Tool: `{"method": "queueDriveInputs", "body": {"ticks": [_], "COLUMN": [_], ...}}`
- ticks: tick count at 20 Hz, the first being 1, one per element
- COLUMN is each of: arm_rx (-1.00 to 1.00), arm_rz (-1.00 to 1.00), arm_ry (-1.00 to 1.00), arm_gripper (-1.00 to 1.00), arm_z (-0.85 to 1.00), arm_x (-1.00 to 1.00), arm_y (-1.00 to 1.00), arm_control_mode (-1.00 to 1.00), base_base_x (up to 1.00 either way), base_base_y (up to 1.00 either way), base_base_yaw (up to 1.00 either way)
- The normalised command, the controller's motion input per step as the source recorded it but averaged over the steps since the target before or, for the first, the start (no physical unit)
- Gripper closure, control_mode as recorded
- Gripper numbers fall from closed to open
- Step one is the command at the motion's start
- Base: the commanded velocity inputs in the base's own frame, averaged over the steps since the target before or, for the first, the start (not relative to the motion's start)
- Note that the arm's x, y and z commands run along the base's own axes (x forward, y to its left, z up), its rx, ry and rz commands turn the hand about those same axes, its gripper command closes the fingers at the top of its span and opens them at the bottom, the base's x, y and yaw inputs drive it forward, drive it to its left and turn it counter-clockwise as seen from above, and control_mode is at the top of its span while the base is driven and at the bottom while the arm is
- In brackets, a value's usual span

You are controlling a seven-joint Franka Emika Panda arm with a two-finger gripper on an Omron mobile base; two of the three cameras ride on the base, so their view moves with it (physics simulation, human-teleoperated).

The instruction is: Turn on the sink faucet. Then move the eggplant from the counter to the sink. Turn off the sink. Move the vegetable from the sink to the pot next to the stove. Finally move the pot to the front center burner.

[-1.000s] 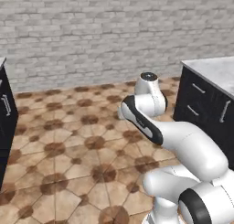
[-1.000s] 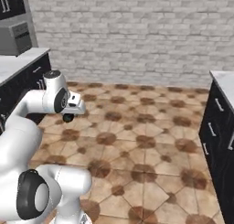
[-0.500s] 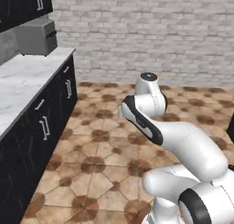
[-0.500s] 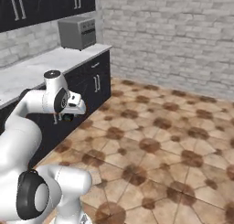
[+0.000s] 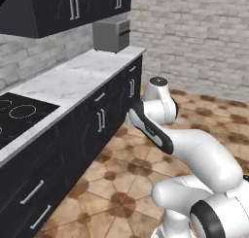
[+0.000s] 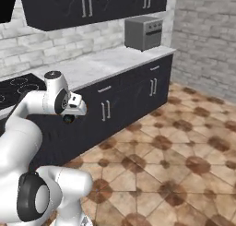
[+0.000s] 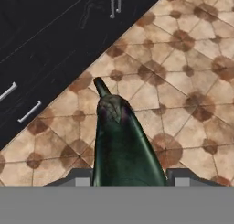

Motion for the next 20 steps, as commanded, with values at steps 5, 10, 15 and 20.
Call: {"method": "queueDriveInputs", "body": {"ticks": [5,10,15,20], "arm_rx": [0.0,0.0,0.0,0.0], "arm_rz": [0.0,0.0,0.0,0.0], "arm_ry": [0.0,0.0,0.0,0.0], "arm_gripper": [1.0,1.0,1.0,1.0], "arm_z": [0.0,0.0,0.0,0.0], "arm_x": [0.0,0.0,0.0,0.0], "arm_y": [0.0,0.0,0.0,0.0], "arm_control_mode": [1.0,1.0,1.0,1.0], "base_base_x": [-0.24,-0.2,-0.07,0.0], "base_base_y": [0.2,0.1,0.03,0.06], "base_base_yaw": [0.56,0.56,0.55,0.54]}}
